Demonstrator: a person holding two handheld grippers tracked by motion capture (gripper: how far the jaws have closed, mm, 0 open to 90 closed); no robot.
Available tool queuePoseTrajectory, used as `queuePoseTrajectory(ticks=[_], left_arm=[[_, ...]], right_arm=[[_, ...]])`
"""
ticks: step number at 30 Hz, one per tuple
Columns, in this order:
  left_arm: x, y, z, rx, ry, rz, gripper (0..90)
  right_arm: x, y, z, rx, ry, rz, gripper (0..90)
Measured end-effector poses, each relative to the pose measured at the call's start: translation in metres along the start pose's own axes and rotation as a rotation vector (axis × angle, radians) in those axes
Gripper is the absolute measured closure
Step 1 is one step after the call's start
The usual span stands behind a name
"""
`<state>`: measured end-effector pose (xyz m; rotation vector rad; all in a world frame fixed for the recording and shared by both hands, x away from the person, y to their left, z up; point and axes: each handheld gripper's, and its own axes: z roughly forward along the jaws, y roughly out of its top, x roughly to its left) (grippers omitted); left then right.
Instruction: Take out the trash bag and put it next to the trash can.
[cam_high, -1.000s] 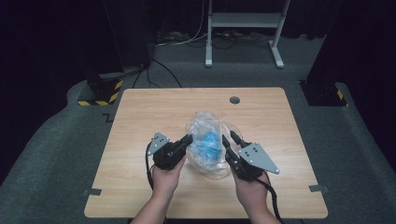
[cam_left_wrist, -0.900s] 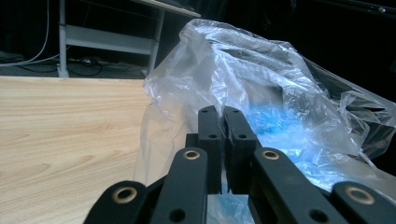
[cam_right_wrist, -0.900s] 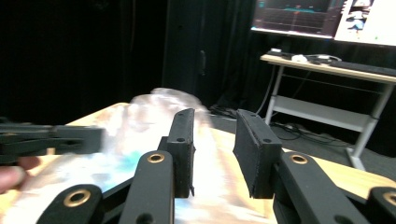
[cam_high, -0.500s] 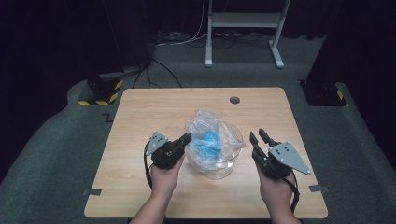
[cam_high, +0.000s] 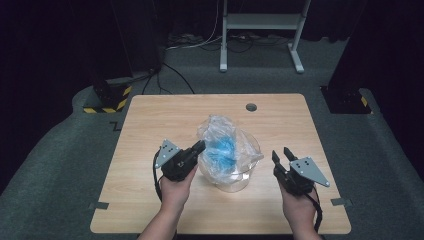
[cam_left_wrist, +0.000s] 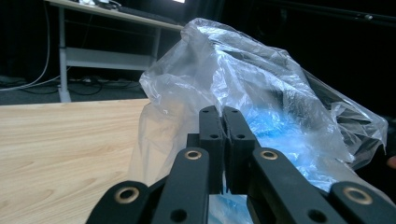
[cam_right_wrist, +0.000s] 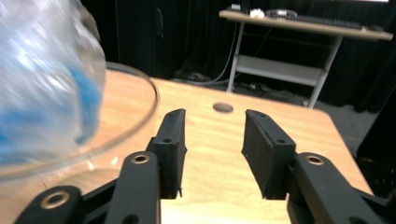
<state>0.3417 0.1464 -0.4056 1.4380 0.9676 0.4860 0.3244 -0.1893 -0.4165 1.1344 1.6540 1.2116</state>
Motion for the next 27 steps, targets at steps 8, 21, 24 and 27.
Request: queuePoseTrajectory(ticks=[8,21,24,27], left_arm=[[-0.005,0.01,-0.007,-0.059,-0.025,0.046,87.9],[-0.015,0.024,-0.019,-0.133,-0.061,0.082,88.2],[-0.017,0.028,-0.023,-0.157,-0.071,0.08,88.3],[-0.018,0.033,-0.028,-0.179,-0.078,0.089,88.5]], right_arm=[[-0.013,-0.028,0.017,0.077,-0.002,0.017,48.4],[-0.016,-0.053,0.038,0.211,0.046,0.053,33.6],[-0.014,-0.057,0.041,0.24,0.055,0.063,31.2],[-0.012,-0.058,0.044,0.262,0.057,0.058,30.1]])
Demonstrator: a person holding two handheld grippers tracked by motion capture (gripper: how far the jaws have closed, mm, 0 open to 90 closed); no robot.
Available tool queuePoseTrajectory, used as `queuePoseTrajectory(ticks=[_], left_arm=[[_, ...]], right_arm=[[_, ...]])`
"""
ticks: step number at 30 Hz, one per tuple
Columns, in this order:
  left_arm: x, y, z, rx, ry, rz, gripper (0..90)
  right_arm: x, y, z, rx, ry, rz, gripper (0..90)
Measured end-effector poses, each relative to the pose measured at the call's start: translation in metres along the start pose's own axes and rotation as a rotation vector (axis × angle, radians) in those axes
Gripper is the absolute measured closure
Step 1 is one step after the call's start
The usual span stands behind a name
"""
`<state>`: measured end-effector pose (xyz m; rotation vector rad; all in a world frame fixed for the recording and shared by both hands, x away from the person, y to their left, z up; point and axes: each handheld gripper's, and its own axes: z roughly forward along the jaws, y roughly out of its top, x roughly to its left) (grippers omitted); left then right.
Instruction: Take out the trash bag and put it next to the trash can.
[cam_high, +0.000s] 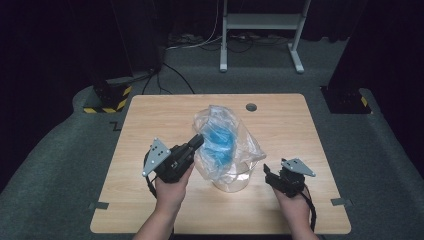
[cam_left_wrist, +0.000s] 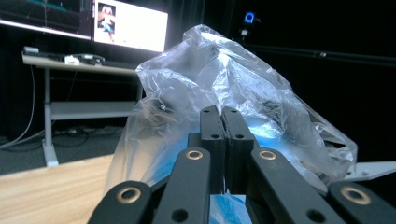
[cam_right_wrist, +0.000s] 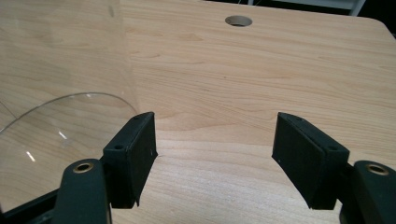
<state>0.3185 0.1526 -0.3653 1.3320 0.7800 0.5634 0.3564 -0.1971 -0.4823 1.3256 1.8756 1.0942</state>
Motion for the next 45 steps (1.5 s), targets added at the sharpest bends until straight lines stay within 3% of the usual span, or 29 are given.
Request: queuePoseTrajectory(ticks=[6,22,35,45], left_arm=[[-0.004,0.011,-0.006,-0.042,-0.01,0.01,88.5],[-0.005,0.033,-0.022,-0.143,-0.022,0.022,88.6],[0.011,0.033,-0.029,-0.148,0.033,0.02,88.5],[0.033,0.033,-0.04,-0.155,0.126,0.009,88.5]], right_arm=[[0.002,-0.002,0.003,0.014,0.019,0.014,27.4],[0.01,-0.003,0.005,0.016,0.003,0.003,22.0],[0.01,-0.004,0.008,0.041,-0.05,-0.004,20.0],[0.008,-0.005,0.008,0.045,-0.045,0.002,19.9]])
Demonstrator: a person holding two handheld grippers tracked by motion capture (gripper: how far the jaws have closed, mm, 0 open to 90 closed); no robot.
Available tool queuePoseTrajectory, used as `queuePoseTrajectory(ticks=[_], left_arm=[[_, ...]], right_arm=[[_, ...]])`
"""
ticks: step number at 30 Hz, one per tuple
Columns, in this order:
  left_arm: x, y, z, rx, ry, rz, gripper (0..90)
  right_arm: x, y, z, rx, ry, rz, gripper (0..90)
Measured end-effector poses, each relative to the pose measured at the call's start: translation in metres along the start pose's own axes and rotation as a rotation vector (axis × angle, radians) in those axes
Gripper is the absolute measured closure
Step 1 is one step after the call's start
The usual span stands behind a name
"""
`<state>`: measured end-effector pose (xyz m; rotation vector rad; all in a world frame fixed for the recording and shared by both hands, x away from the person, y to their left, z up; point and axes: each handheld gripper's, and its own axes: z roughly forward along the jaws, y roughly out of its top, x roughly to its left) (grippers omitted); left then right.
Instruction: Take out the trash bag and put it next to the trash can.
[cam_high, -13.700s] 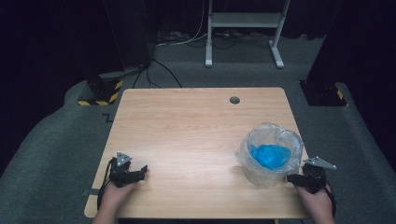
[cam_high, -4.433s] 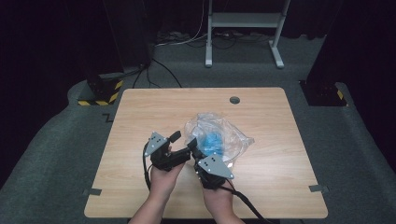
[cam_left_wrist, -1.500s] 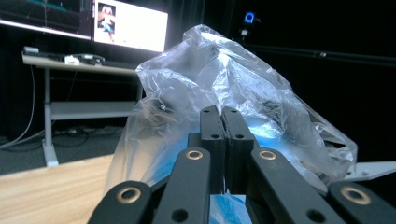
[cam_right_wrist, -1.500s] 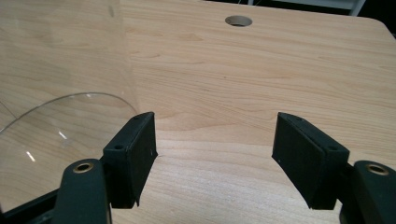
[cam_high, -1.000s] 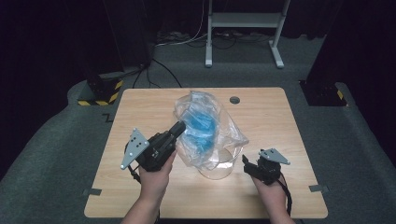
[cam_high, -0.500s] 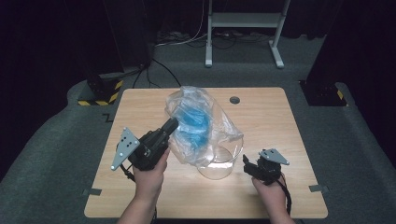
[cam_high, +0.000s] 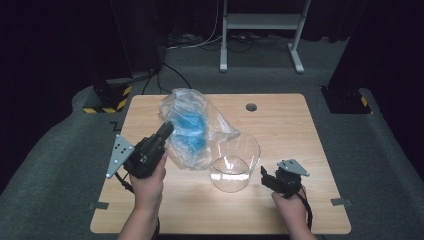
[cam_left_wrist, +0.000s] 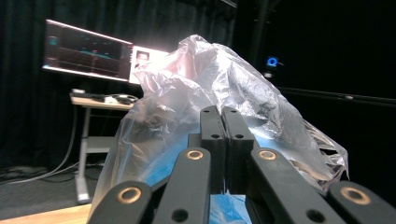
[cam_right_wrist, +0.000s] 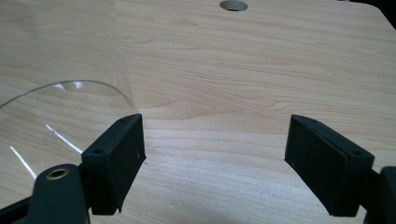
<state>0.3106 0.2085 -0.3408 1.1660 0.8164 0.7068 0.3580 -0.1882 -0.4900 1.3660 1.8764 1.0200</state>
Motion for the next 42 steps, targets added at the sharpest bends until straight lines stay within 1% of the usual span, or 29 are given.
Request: queuePoseTrajectory(ticks=[2,4,9,11,16,18,21,24,26,29,31,33,37,39,42], left_arm=[[0.005,0.001,-0.002,-0.001,0.024,0.002,88.5],[0.011,0.002,-0.006,-0.004,0.052,0.015,88.6],[0.026,0.005,-0.014,-0.019,0.102,0.001,88.6],[0.032,0.006,-0.018,-0.031,0.116,-0.02,88.6],[0.046,0.01,-0.028,-0.058,0.151,-0.047,88.6],[0.051,0.011,-0.031,-0.064,0.164,-0.051,88.6],[0.055,0.013,-0.036,-0.07,0.178,-0.056,88.6],[0.057,0.013,-0.037,-0.066,0.189,-0.043,88.6],[0.058,0.011,-0.037,-0.06,0.193,-0.041,88.6],[0.058,0.006,-0.034,-0.035,0.202,-0.027,88.7],[0.059,0.001,-0.03,-0.014,0.205,-0.027,88.7],[0.06,-0.004,-0.026,0.007,0.213,-0.014,88.7],[0.063,-0.02,-0.018,0.069,0.232,0.02,88.6],[0.066,-0.028,-0.015,0.089,0.235,0.011,88.6],[0.072,-0.042,-0.009,0.133,0.246,0.0,88.6]], right_arm=[[0.0,0.0,0.0,0.001,0.001,-0.001,19.9],[0.0,0.0,0.0,0.002,0.004,0.0,19.9],[0.001,0.0,0.001,-0.001,0.005,-0.001,19.9],[0.001,0.0,0.001,0.002,0.007,-0.003,19.9],[0.002,-0.001,0.002,0.005,0.013,-0.008,19.9],[0.001,-0.001,0.002,0.006,0.015,-0.004,19.9],[0.001,-0.002,0.003,0.011,0.016,-0.002,19.8],[0.001,-0.002,0.003,0.01,0.016,-0.001,19.8],[0.001,-0.002,0.003,0.01,0.017,-0.002,19.9],[0.002,-0.002,0.003,0.011,0.019,-0.003,19.8],[0.002,-0.002,0.004,0.01,0.018,-0.004,19.8],[0.002,-0.002,0.003,0.011,0.016,-0.001,19.8],[0.001,-0.001,0.003,0.008,0.016,-0.001,19.7],[0.0,-0.001,0.002,0.004,0.015,-0.001,19.6],[0.0,-0.001,0.002,0.004,0.017,-0.002,19.6]])
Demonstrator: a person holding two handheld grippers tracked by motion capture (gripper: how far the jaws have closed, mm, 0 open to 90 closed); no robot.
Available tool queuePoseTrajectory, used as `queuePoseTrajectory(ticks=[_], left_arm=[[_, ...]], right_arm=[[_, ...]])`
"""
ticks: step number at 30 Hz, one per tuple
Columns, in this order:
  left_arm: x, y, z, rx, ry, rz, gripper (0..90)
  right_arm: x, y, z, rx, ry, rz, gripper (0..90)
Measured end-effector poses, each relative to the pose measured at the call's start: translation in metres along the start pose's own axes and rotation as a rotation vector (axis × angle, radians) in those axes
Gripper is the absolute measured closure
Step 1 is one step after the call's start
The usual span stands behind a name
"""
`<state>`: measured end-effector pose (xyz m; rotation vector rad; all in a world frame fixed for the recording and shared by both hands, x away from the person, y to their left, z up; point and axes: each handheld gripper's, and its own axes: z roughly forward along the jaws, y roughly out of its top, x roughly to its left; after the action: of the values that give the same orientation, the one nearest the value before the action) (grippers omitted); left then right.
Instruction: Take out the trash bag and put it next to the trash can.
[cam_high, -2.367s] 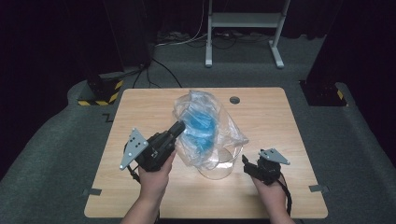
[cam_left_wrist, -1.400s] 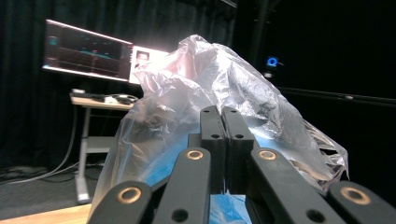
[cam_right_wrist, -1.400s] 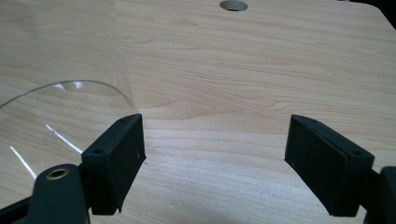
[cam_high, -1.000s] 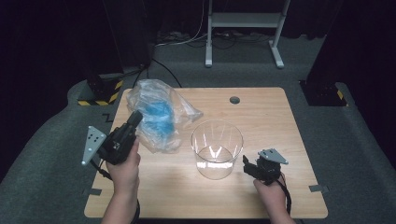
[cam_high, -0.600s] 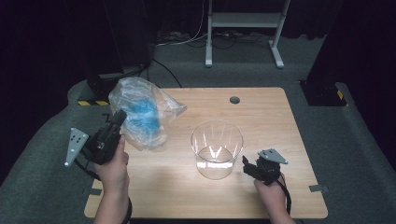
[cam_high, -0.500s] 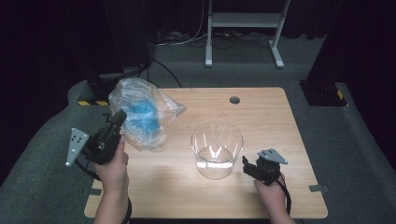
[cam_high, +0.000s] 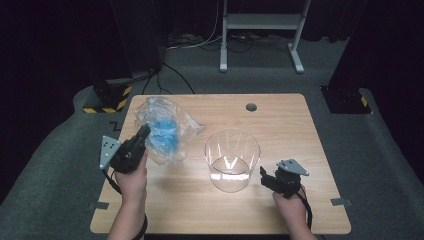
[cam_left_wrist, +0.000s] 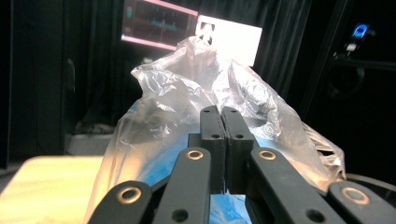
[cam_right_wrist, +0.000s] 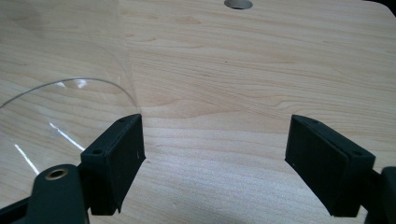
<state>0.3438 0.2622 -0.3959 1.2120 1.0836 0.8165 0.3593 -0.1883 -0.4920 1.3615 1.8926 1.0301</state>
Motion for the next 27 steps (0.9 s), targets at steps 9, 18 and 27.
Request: queuePoseTrajectory(ticks=[9,18,27], left_arm=[[0.0,-0.033,0.033,0.134,0.037,0.052,88.6],[-0.003,-0.062,0.054,0.229,0.06,0.113,88.4],[-0.006,-0.078,0.064,0.294,0.034,0.105,84.9]], right_arm=[[0.0,-0.001,0.0,0.004,0.004,-0.009,19.6],[0.001,-0.004,0.002,0.015,0.007,-0.021,19.6],[0.004,-0.005,0.003,0.024,0.01,-0.026,19.5]])
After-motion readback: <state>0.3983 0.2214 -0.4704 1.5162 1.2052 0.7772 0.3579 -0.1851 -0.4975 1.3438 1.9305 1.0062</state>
